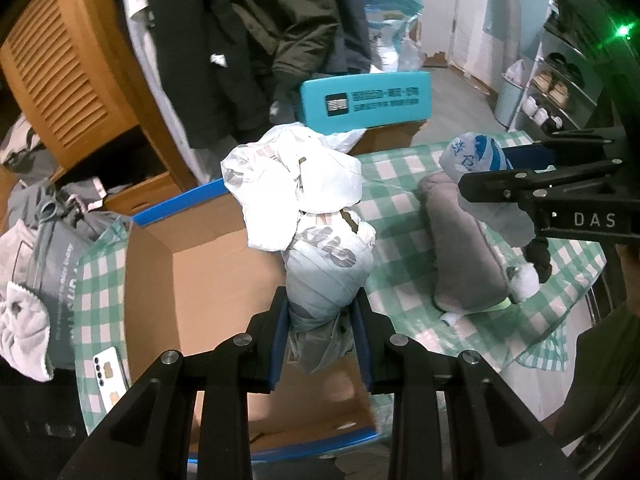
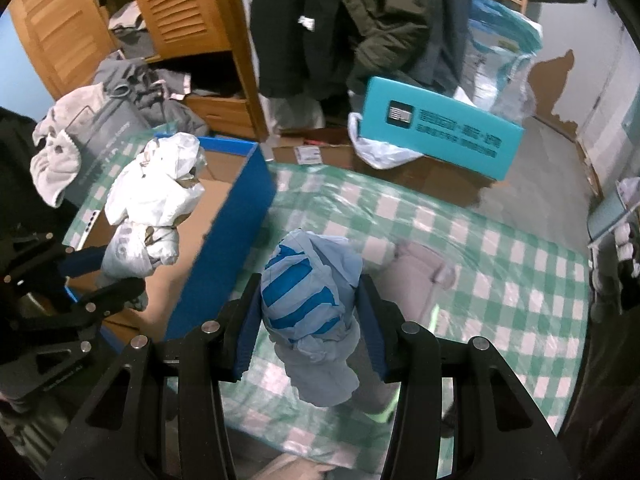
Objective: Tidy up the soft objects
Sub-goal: 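Lift and carry both held socks over the open cardboard box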
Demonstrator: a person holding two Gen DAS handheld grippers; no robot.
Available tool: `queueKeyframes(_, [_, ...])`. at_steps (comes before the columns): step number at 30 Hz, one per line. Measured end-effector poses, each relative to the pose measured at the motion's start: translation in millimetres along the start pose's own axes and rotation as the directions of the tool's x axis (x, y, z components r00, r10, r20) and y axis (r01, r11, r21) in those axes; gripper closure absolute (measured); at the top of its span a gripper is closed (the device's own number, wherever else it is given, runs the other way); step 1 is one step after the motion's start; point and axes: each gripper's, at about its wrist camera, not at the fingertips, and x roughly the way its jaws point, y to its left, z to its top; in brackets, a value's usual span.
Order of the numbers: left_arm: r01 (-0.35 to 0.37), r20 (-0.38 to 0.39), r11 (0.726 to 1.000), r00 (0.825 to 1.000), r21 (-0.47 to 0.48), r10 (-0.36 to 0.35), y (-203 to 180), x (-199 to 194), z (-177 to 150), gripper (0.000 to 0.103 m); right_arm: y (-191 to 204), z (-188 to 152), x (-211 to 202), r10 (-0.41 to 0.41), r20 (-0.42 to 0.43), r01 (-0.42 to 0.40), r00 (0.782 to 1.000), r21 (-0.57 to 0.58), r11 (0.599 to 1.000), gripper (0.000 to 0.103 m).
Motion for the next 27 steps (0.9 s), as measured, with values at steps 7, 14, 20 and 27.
queueKeyframes(7, [-0.021, -0.018, 0.999, 1.000, -0.049, 0.020, 30.0, 4.9, -14.0, 0.073, 31.3, 16.4, 11.5, 0.042, -0.002, -0.043, 0.999, -0.034, 0.999, 0.057])
queueKeyframes(14, [-0.041, -0.033, 0.995, 0.999, -0.090, 0.039, 54.2, 7.5, -24.9, 0.073, 67.6, 30.0, 23.8, 0.090, -0.013, -0.091, 0.996, -0.074, 0.993, 0.057])
queueKeyframes(20, [-0.054, -0.048, 0.991, 0.998, -0.119, 0.049, 72.5, 10.6, -32.5, 0.073, 94.6, 37.8, 35.8, 0.119, -0.032, -0.122, 0.992, -0.106, 0.987, 0.057])
queueKeyframes(27, [-0.070, -0.057, 0.986, 0.996, -0.149, 0.062, 89.2, 11.9, -41.5, 0.073, 118.4, 44.3, 51.8, 0.142, -0.062, -0.148, 0.988, -0.121, 0.982, 0.057])
